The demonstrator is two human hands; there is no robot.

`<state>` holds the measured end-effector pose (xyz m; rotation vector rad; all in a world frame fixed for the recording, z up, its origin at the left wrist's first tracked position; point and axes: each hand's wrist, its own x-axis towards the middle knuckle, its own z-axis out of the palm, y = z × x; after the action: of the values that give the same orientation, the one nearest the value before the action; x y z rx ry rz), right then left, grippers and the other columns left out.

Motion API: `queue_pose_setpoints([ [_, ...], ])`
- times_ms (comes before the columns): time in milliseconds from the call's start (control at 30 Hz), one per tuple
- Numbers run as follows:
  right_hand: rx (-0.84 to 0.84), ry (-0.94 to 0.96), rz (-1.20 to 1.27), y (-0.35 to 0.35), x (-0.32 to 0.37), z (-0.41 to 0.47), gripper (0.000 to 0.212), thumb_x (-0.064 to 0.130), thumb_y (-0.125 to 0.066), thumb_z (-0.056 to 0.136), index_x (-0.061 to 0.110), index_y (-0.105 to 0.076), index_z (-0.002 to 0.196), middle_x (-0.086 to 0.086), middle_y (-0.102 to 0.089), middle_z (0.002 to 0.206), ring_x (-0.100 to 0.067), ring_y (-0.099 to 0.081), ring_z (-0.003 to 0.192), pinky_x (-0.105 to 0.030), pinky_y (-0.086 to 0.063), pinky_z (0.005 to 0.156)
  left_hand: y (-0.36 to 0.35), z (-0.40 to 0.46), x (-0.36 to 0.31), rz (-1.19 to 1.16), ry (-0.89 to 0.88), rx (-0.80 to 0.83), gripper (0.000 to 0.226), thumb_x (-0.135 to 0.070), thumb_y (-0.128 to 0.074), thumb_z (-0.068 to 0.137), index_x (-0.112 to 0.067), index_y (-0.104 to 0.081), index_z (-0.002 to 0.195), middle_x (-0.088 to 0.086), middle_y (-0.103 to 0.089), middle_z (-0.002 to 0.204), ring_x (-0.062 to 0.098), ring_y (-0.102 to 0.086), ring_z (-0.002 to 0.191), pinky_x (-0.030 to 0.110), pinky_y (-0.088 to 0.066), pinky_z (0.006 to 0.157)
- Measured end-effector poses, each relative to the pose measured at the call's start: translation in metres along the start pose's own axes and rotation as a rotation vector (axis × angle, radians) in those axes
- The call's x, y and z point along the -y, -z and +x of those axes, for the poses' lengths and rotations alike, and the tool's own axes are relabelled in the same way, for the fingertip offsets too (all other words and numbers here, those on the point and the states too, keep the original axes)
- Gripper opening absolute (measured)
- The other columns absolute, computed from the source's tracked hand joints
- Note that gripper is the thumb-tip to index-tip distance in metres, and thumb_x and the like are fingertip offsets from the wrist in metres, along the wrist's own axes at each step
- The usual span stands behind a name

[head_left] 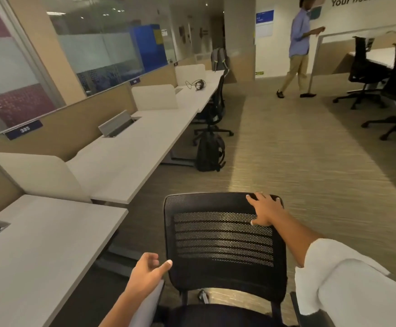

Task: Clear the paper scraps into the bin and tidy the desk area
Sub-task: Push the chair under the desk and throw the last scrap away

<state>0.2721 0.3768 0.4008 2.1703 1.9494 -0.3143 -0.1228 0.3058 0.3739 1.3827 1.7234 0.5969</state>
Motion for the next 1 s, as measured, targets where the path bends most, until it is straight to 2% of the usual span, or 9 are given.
queue_pose_setpoints([
  [67,-0.021,0.015,-0.055,-0.003,-0.001,0.010,0.103,0.053,-0.069,0.083,0.031,-0.002,0.158,-0.010,-0.009,0.166,-0.034,-0.012,0.150,-0.061,-0.026,0.116,0.001,0.004,0.002,0.010,0.011,-0.013,0.048,-0.037,-0.078,0.083,-0.013,-0.057,0.119,0.004,-0.063,0.111,0.021,-0.063,0.105,0.044,-0.054,0.092],
  [200,-0.039,0.027,-0.131,0.010,-0.001,0.020,0.103,0.060,-0.067,0.082,0.036,-0.002,0.158,-0.011,-0.024,0.161,-0.035,-0.022,0.145,-0.055,-0.032,0.112,-0.006,0.004,-0.004,-0.018,0.016,-0.023,0.050,-0.039,-0.076,0.084,-0.014,-0.055,0.121,0.002,-0.061,0.111,0.019,-0.061,0.106,0.042,-0.053,0.096],
  [400,0.013,0.047,-0.263,0.015,0.007,0.007,0.104,0.060,-0.066,0.083,0.031,0.000,0.158,-0.015,-0.031,0.156,-0.036,-0.029,0.140,-0.049,-0.035,0.112,-0.039,-0.005,-0.019,-0.039,0.010,-0.013,0.052,-0.040,-0.077,0.083,-0.011,-0.054,0.120,0.007,-0.063,0.113,0.021,-0.062,0.106,0.038,-0.051,0.096],
  [533,0.030,0.047,-0.278,0.018,-0.002,-0.009,0.105,0.056,-0.068,0.082,0.029,-0.002,0.159,-0.016,-0.034,0.154,-0.036,-0.030,0.139,-0.047,-0.035,0.113,-0.061,-0.012,-0.039,-0.064,0.015,0.013,0.056,-0.045,-0.076,0.082,-0.014,-0.053,0.121,0.006,-0.062,0.112,0.026,-0.065,0.104,0.045,-0.054,0.089],
  [700,0.054,0.001,-0.268,0.008,-0.024,-0.036,0.105,0.052,-0.070,0.081,0.027,-0.003,0.159,-0.017,-0.035,0.153,-0.037,-0.031,0.139,-0.047,-0.033,0.113,-0.083,-0.022,-0.064,-0.061,-0.023,0.079,0.060,-0.044,-0.075,0.084,-0.011,-0.049,0.126,0.011,-0.059,0.119,0.038,-0.063,0.111,0.050,-0.053,0.091],
  [833,0.047,-0.040,-0.235,-0.013,-0.056,-0.064,0.100,0.039,-0.067,0.085,0.027,-0.001,0.159,-0.021,-0.034,0.153,-0.037,-0.030,0.139,-0.045,-0.034,0.111,-0.100,-0.032,-0.076,-0.020,-0.041,0.120,0.062,-0.047,-0.073,0.084,-0.011,-0.048,0.129,0.007,-0.058,0.120,0.030,-0.063,0.111,0.046,-0.052,0.094],
  [1000,0.066,-0.135,-0.165,-0.035,-0.098,-0.107,0.098,0.031,-0.067,0.089,0.026,0.002,0.159,-0.019,-0.029,0.153,-0.038,-0.032,0.140,-0.051,-0.031,0.113,-0.136,-0.054,-0.087,-0.008,-0.096,0.180,0.062,-0.048,-0.072,0.084,-0.012,-0.047,0.128,0.005,-0.058,0.116,0.022,-0.062,0.099,0.043,-0.053,0.089],
])
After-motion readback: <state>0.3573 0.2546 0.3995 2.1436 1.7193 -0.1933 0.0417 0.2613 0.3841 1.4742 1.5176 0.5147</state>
